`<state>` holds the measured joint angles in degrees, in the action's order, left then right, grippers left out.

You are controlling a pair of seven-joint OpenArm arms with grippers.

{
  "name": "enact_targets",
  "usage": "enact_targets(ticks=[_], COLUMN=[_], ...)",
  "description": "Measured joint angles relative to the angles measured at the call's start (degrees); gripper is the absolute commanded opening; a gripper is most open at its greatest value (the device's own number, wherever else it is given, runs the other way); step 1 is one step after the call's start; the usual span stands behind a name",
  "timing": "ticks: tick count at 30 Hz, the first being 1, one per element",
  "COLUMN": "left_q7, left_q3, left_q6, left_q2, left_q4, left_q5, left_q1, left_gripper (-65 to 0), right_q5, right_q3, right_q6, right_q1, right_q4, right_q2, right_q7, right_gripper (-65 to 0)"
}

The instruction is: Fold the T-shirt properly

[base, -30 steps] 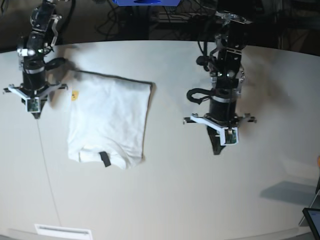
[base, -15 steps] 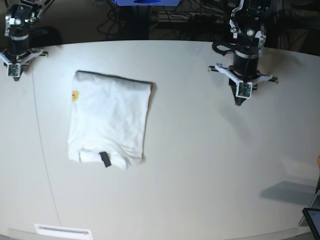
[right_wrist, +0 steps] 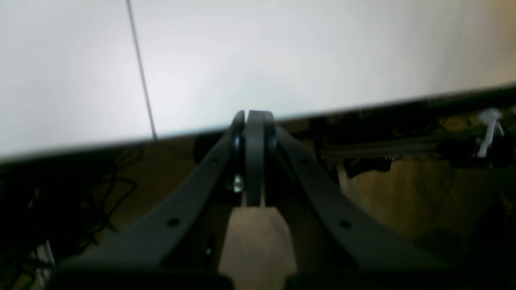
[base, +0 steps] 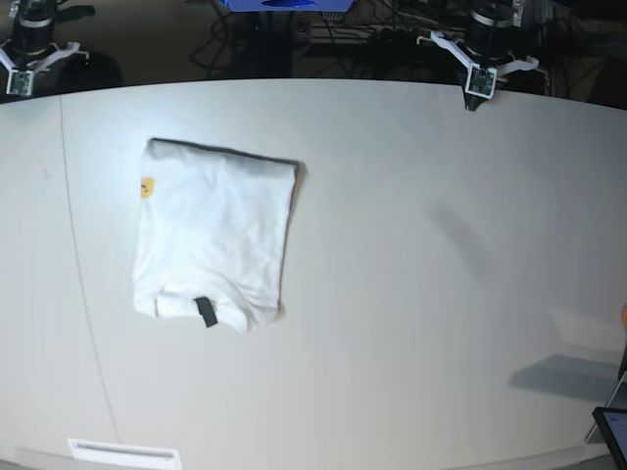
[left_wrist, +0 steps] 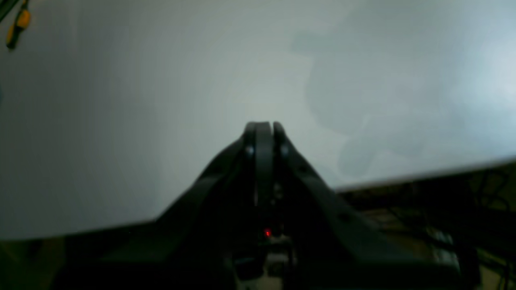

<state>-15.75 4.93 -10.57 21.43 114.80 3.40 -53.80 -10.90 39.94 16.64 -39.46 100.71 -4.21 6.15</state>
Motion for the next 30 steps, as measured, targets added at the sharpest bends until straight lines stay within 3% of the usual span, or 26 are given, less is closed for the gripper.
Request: enact_targets(ticks=[6, 9, 11, 14, 19, 23, 24, 28, 30], left_q7=[2.29, 2.29, 2.08, 3.13, 2.21, 3.85, 2.19, 3.93, 3.89], left_q3=[0.33, 0.37, 2.19, 5.68, 12.74, 17.29, 17.73, 18.49, 18.21], left_q6=[-0.26, -0.15, -1.18, -0.02, -0.79, -0.72, -0.13, -0.07, -0.04], left_q2=[0.13, 0.15, 0.22, 0.13, -3.80, -9.46, -10.91, -16.00, -17.66], left_q4=[-0.09, -1.09, -3.17, -10.14, -31.30, -52.74, -58.12, -82.51, -92.48], left_q5=[-0.22, -0.20, -0.26, -0.22, 0.17, -0.09, 0.52, 0.15, 0.50], left_q1=[-6.43, -8.96, -9.49, -7.80, 4.46, 16.94, 19.30, 31.78, 37.75], left_gripper=[-65.0, -65.0, -65.0, -65.0, -65.0, -65.0, -65.0, -65.0, -65.0], right_q5=[0.07, 0.07, 0.02, -0.11, -0.22, 0.28, -0.31, 0.39, 0.11], right_q3=[0.09, -0.09, -0.11, -1.33, -12.52, -24.02, -25.81, -34.49, -38.71], right_q6=[0.11, 0.00, -0.02, -0.22, -0.52, -0.81, -0.28, -0.63, -0.39], right_q1=[-2.97, -4.55, -4.59, -2.91, 2.75, 15.63, 18.25, 28.89, 32.46], right_q4=[-1.33, -3.21, -6.12, -14.29, -35.21, -61.83, -66.75, -84.94, -89.55], right_q2=[-0.26, -0.28, -0.20, 0.68, 7.32, 12.79, 13.11, 12.98, 12.72], right_q7=[-0.37, 3.41, 5.18, 5.57, 5.42, 5.09, 4.72, -3.80, -3.37], right_gripper=[-64.7, -64.7, -64.7, -64.7, -64.7, -64.6, -64.4, -64.3, -64.3])
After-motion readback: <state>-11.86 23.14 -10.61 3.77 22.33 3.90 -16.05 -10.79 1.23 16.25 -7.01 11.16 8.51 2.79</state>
